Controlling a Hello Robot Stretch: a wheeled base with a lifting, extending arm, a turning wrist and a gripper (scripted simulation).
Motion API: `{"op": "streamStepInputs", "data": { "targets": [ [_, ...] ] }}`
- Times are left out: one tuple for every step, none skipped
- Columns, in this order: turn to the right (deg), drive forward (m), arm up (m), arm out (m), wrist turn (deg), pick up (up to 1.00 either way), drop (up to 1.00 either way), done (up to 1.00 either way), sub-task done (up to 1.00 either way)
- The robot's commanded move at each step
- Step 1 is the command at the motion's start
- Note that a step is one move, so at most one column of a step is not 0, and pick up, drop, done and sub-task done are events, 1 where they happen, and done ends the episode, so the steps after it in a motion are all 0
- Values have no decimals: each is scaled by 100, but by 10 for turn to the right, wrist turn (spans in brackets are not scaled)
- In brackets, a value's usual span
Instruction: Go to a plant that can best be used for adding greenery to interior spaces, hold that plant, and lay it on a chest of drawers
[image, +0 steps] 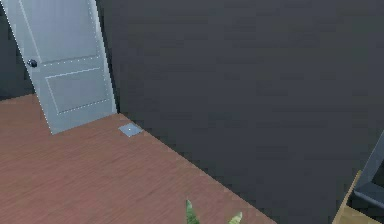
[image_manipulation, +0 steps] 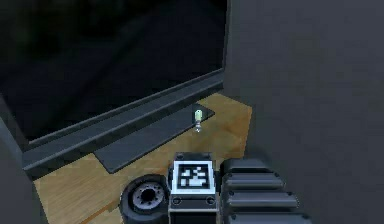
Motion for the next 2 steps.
{"op": "streamStepInputs", "data": {
  "targets": [
    [-450,0,0,0,0,0,0,0,0],
    [-450,0,0,0,0,0,0,0,0]
  ]
}}
